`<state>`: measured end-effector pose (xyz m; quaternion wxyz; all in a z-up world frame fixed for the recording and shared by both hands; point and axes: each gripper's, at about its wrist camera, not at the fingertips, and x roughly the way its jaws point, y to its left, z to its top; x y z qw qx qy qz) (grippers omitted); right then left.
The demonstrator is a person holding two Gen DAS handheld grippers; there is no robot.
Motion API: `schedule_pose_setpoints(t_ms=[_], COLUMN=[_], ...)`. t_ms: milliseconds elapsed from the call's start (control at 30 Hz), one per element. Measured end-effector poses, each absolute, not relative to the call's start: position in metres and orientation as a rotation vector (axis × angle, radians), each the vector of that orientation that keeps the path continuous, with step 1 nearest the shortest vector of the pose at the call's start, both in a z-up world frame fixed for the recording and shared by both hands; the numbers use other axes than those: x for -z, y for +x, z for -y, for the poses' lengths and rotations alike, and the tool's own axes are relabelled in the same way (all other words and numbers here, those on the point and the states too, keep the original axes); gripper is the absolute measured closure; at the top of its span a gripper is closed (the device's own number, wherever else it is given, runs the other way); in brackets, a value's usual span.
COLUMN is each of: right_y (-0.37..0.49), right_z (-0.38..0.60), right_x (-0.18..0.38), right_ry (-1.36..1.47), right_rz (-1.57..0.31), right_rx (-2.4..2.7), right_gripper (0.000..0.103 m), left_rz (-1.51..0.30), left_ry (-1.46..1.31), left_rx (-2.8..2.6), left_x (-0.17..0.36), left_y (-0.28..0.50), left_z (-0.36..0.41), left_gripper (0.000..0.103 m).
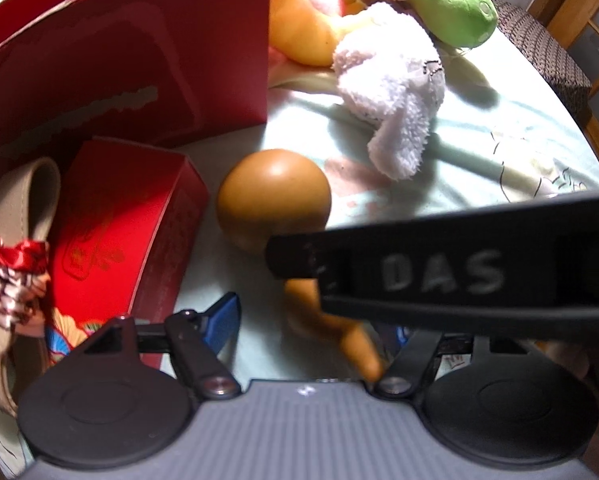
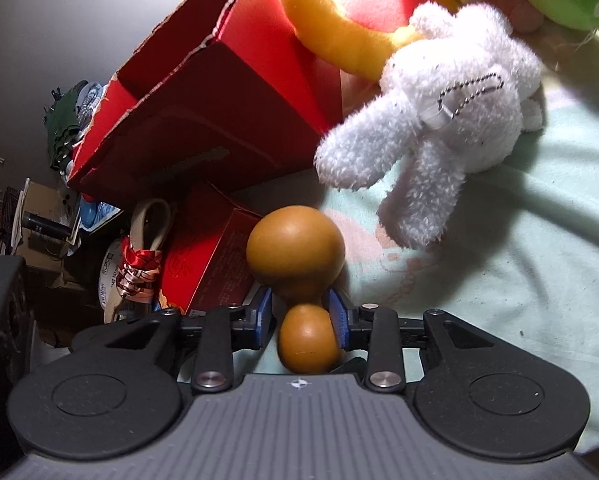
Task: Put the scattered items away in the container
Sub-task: 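Close the right gripper around the neck of the brown gourd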
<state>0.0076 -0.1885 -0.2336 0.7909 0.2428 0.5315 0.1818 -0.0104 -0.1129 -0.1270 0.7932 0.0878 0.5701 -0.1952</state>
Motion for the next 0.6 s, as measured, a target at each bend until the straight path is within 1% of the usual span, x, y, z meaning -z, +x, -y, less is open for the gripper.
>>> schedule_pose_setpoints(t_ms=[67,233,333,400,533,600], right_y=[0.008,0.008,0.006,0.005,0.001,-0.001], right_z=[0.187,0.192,0.193,0.194,0.198,0.201], right_x=[0.237,0.24,0.239,0.239,0.239,0.238], right_ry=[0.526,0.586,0.58,0.575,0.576,0.581], right_rz=[-1.154,-1.167,-1.166,-1.168,-1.164,-1.158], right_rx=[-0.387,-0.382,-0.387,-0.391,-0.396,-0.392], right_gripper=[0.073,0.073,0.073,0.074,0.074,0.074], left_rz=[-1.217,-1.209,-1.199,-1.194,-1.189,-1.189], left_ry=[0.211,0.215,0.232,0.238,0.25,0.251], left_rx=[0.422,0.427,0.443,0.452,0.471,0.486], left_x=[0.127,0.126,0.126,0.125,0.124,0.124], left_y=[-0.011,-0.011,-0.013,-0.015,-0.02,-0.023], left_z=[0.113,0.113,0.115,0.117,0.123,0.125], left_gripper=[0.034,0.034,0.038,0.042,0.044,0.048])
